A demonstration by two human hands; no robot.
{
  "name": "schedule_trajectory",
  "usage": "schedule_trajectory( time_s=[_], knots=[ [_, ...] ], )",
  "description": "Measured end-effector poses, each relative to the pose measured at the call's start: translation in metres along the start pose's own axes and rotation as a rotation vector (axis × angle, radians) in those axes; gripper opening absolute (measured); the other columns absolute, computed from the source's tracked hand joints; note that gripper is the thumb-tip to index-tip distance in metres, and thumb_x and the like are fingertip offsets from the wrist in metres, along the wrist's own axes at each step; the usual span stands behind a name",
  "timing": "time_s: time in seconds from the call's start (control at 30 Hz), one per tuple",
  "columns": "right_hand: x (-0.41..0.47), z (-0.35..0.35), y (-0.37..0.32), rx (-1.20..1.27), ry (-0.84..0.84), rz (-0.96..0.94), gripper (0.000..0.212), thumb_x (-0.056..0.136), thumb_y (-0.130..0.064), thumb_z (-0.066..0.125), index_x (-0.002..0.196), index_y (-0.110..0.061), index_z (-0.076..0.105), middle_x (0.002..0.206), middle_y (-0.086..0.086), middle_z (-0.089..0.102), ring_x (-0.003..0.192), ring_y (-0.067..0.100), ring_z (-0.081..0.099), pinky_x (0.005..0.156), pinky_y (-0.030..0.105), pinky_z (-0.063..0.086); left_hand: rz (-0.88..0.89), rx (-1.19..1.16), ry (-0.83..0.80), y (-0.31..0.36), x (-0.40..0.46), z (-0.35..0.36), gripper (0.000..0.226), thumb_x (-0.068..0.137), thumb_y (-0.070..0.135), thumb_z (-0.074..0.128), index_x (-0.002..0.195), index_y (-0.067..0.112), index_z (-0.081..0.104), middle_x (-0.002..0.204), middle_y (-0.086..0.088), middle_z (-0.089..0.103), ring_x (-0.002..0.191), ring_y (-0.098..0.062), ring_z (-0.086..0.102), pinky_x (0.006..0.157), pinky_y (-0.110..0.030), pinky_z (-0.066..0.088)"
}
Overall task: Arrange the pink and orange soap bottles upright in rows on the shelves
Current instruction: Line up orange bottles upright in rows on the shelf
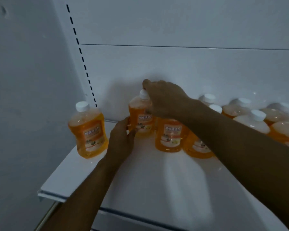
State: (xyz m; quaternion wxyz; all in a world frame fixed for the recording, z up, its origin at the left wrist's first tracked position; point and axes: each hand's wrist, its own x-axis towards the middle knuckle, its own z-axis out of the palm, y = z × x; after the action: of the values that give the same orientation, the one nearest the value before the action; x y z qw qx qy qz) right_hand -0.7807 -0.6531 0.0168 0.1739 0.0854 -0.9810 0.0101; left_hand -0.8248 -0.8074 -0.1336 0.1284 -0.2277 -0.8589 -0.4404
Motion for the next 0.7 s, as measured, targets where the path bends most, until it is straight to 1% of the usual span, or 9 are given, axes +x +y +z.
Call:
schedule_trajectory(
  time_s=[0.1, 0.17, 0.27, 0.33, 0.43, 0.53, 0.6, 0.67, 0.7],
  knots=[
    [0.008, 0.005, 0.002, -0.011, -0.001, 0.058, 0.053, 0.080, -0.033, 0.074, 0.120, -0.012, 0.046, 0.103, 0.008, 0.060, 0.080, 0.019, 0.051, 0.067, 0.031, 0.043, -0.004, -0.020, 0.026, 0.000, 0.018, 0.009, 0.036, 0.095, 0.008, 0.054, 0.130, 0.012, 0.054, 0.125, -0.007, 0.062, 0.112, -0.019, 0.060, 0.091, -0.027, 0.046],
    [0.013, 0.010, 0.001, -0.009, -0.008, 0.093, 0.052, 0.081, -0.034, 0.074, 0.120, -0.011, 0.047, 0.104, 0.008, 0.060, 0.080, 0.019, 0.050, 0.067, 0.031, 0.043, 0.011, -0.045, 0.010, 0.001, 0.025, 0.014, 0.030, 0.095, 0.009, 0.055, 0.125, 0.014, 0.057, 0.120, -0.007, 0.064, 0.108, -0.019, 0.061, 0.086, -0.023, 0.045],
    [0.019, 0.014, 0.001, -0.023, -0.004, 0.127, 0.053, 0.080, -0.038, 0.074, 0.118, -0.012, 0.048, 0.105, 0.008, 0.061, 0.080, 0.019, 0.050, 0.067, 0.031, 0.042, 0.031, -0.077, -0.002, -0.001, 0.030, 0.016, 0.027, 0.095, 0.012, 0.055, 0.122, 0.014, 0.058, 0.115, -0.004, 0.065, 0.101, -0.009, 0.057, 0.077, -0.008, 0.037],
    [0.025, 0.014, 0.001, -0.036, -0.020, 0.146, 0.056, 0.078, -0.039, 0.077, 0.118, -0.011, 0.050, 0.106, 0.007, 0.060, 0.082, 0.020, 0.051, 0.068, 0.031, 0.042, 0.034, -0.100, -0.006, -0.004, 0.032, 0.018, 0.028, 0.096, 0.014, 0.055, 0.124, 0.014, 0.057, 0.116, -0.003, 0.065, 0.100, -0.007, 0.056, 0.076, -0.006, 0.035],
    [0.031, 0.014, -0.001, -0.053, -0.065, 0.187, 0.058, 0.077, -0.037, 0.078, 0.119, -0.010, 0.049, 0.104, 0.007, 0.059, 0.090, 0.024, 0.057, 0.069, 0.032, 0.043, 0.044, -0.096, -0.036, -0.008, 0.032, 0.018, 0.032, 0.096, 0.017, 0.055, 0.128, 0.015, 0.055, 0.118, -0.003, 0.064, 0.106, -0.013, 0.059, 0.079, -0.008, 0.036],
    [0.033, 0.014, -0.003, -0.054, -0.075, 0.202, 0.057, 0.078, -0.035, 0.078, 0.120, -0.010, 0.049, 0.102, 0.007, 0.057, 0.087, 0.023, 0.055, 0.069, 0.033, 0.044, 0.048, -0.105, -0.096, -0.011, 0.031, 0.015, 0.034, 0.097, 0.024, 0.054, 0.130, 0.015, 0.055, 0.119, 0.000, 0.063, 0.107, -0.008, 0.056, 0.078, 0.003, 0.033],
    [0.034, 0.014, -0.004, -0.060, -0.084, 0.204, 0.057, 0.078, -0.035, 0.078, 0.120, -0.010, 0.050, 0.105, 0.008, 0.058, 0.093, 0.025, 0.059, 0.069, 0.033, 0.044, 0.021, -0.092, -0.138, -0.009, 0.029, 0.012, 0.037, 0.096, 0.029, 0.052, 0.130, 0.015, 0.054, 0.122, -0.003, 0.064, 0.109, -0.010, 0.056, 0.080, 0.001, 0.033],
    [0.035, 0.015, -0.005, -0.069, -0.090, 0.216, 0.057, 0.077, -0.035, 0.078, 0.119, -0.010, 0.049, 0.106, 0.009, 0.059, 0.097, 0.028, 0.060, 0.069, 0.034, 0.044, -0.003, -0.085, -0.180, -0.005, 0.028, 0.010, 0.043, 0.092, 0.035, 0.048, 0.131, 0.017, 0.052, 0.124, -0.004, 0.063, 0.112, -0.016, 0.058, 0.085, -0.015, 0.040],
    [0.035, 0.016, -0.005, -0.074, -0.091, 0.219, 0.056, 0.077, -0.035, 0.078, 0.118, -0.009, 0.049, 0.105, 0.009, 0.058, 0.097, 0.029, 0.060, 0.069, 0.035, 0.045, -0.021, -0.079, -0.206, -0.002, 0.027, 0.009, 0.042, 0.093, 0.033, 0.049, 0.131, 0.017, 0.050, 0.125, -0.004, 0.062, 0.113, -0.019, 0.058, 0.087, -0.021, 0.040]
  ],
)
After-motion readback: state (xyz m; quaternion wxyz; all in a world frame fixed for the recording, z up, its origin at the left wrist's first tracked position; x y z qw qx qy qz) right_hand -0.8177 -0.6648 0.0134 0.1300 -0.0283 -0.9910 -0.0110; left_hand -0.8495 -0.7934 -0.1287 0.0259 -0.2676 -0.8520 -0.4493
